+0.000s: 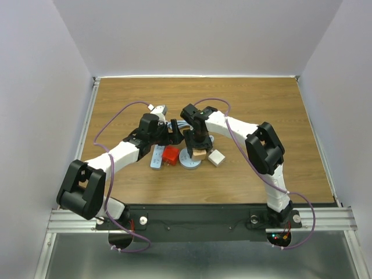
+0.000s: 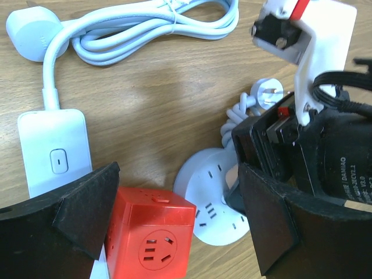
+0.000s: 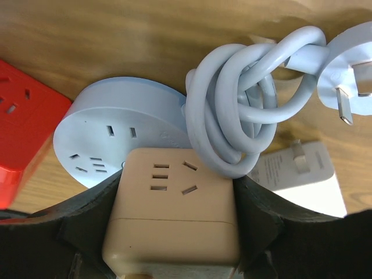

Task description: Insert the plug

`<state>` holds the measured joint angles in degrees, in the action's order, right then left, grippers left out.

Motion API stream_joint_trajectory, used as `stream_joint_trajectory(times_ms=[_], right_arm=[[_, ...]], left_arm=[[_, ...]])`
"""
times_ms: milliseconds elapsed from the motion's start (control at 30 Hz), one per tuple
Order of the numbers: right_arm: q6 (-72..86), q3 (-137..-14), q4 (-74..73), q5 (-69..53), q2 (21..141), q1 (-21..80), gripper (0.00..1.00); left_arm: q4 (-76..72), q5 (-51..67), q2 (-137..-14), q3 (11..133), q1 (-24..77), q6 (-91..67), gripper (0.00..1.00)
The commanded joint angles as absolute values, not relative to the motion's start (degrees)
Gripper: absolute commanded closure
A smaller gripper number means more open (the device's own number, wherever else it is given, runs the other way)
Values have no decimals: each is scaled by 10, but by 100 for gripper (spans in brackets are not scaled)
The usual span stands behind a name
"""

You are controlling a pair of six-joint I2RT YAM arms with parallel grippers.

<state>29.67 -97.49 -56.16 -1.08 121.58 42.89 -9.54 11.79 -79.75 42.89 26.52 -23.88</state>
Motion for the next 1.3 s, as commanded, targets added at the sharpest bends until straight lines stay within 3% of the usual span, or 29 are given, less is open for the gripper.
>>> stream_joint_trajectory(times_ms=[0,133,533,1267], right_arm=[[290,-974,-424,71,1252,429,63],[287,-997,-423,76,1221,428,45],[250,-1031,-422,49,1206,428,19],[244,-967,-421,105,1107,429,13]], left_arm=[[-114,119,-769,436,265,-236,5],[-109,106,-762,438,265,-236,5],[-91,98,-758,448,265,-235,5],[-66,91,-744,461,265,-236,5]])
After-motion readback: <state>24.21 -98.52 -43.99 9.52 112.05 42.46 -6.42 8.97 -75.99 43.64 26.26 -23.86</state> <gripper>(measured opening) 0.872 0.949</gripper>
